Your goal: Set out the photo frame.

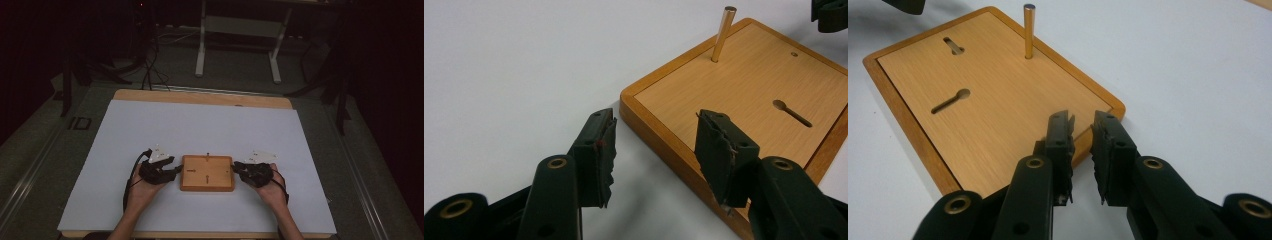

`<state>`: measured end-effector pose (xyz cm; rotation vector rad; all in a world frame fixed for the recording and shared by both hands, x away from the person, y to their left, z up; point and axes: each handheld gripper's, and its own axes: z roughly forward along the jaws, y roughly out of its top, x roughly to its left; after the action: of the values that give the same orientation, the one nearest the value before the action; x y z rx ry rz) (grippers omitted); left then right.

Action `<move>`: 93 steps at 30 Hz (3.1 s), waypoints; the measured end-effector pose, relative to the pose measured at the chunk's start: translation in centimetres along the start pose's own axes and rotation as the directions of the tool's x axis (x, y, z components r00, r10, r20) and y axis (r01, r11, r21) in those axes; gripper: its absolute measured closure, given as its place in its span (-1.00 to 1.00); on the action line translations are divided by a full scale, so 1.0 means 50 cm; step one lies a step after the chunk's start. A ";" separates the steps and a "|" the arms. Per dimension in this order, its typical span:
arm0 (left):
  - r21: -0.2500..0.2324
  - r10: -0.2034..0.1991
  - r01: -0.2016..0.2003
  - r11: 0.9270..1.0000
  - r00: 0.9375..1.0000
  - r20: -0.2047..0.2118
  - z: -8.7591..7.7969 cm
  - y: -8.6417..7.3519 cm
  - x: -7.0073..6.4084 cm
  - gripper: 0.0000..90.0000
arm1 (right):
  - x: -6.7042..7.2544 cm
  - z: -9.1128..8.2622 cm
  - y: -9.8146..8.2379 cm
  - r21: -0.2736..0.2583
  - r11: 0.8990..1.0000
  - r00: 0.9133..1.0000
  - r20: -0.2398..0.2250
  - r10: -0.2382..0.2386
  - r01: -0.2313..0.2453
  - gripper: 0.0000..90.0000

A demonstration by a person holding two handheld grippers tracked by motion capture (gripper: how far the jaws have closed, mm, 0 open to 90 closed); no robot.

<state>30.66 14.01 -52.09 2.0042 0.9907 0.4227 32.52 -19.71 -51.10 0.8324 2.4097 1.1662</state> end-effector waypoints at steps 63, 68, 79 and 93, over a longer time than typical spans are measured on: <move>-0.001 0.039 -0.039 0.999 0.998 0.047 -0.004 -0.003 -0.011 0.14 | 0.002 0.170 0.093 -0.013 0.998 0.968 -0.242 0.064 -0.069 0.87; 0.005 0.070 -0.071 0.997 0.995 0.077 -0.005 -0.004 -0.021 0.12 | -0.006 0.174 0.097 0.011 0.996 0.960 -0.266 0.090 -0.090 0.86; -0.008 0.097 -0.097 0.995 0.987 0.130 -0.018 -0.010 -0.027 -0.03 | -0.022 0.181 0.104 0.038 0.992 0.942 -0.310 0.128 -0.122 0.87; -0.004 0.181 -0.183 0.983 0.971 0.156 -0.010 -0.020 -0.043 -0.40 | -0.038 0.189 0.110 0.068 0.985 0.922 -0.347 0.171 -0.157 0.87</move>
<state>28.50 12.97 -52.46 2.1109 0.7168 0.3533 40.89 -12.57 -52.39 0.9188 2.6972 1.4446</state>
